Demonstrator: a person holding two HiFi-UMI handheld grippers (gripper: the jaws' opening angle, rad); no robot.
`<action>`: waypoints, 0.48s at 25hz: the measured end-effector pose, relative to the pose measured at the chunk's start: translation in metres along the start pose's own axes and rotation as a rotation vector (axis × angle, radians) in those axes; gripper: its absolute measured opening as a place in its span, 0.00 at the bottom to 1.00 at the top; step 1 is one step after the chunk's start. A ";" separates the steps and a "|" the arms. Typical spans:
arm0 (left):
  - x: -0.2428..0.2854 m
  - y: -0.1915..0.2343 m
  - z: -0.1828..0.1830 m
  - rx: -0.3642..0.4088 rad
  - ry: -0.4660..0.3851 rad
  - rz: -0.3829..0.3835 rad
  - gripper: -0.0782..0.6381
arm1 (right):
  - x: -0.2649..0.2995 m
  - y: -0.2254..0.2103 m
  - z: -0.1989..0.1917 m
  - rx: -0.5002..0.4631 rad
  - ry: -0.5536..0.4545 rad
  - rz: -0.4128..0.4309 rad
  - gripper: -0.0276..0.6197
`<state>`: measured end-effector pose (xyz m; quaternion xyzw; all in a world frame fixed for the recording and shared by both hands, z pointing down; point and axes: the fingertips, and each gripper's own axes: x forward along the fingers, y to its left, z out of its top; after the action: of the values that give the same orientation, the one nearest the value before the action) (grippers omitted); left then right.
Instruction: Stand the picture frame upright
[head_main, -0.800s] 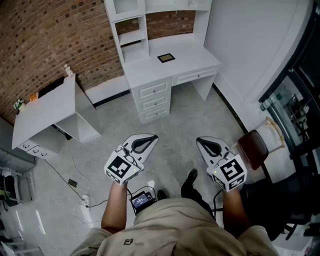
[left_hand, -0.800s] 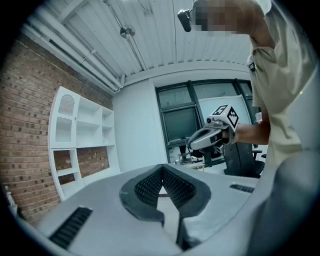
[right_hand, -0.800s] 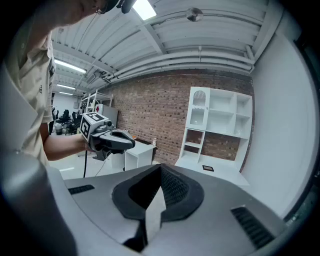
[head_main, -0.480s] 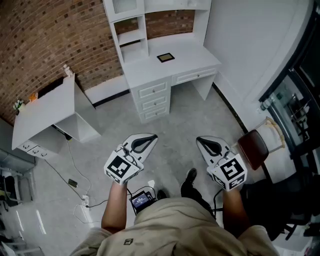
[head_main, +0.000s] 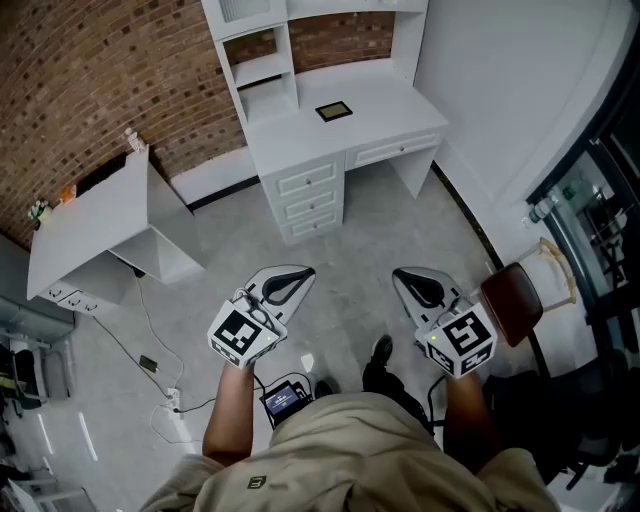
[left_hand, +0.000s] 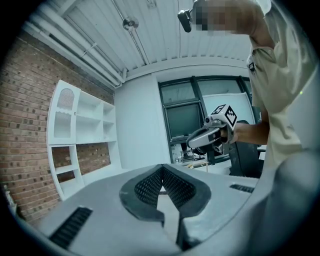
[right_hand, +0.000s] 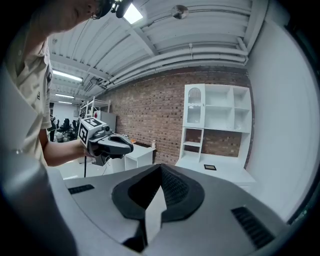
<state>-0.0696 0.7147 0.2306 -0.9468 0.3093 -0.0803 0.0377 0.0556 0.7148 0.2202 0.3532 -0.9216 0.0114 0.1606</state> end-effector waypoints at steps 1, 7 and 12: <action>0.007 0.005 0.000 0.000 0.005 0.002 0.12 | 0.004 -0.008 0.000 0.007 -0.002 0.002 0.05; 0.071 0.034 -0.004 0.005 0.040 0.010 0.12 | 0.025 -0.080 -0.012 0.033 -0.017 0.012 0.05; 0.149 0.063 -0.005 0.018 0.066 0.025 0.12 | 0.040 -0.163 -0.027 0.050 -0.021 0.028 0.05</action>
<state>0.0117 0.5756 0.2467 -0.9393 0.3215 -0.1138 0.0372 0.1422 0.5699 0.2425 0.3444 -0.9275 0.0328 0.1417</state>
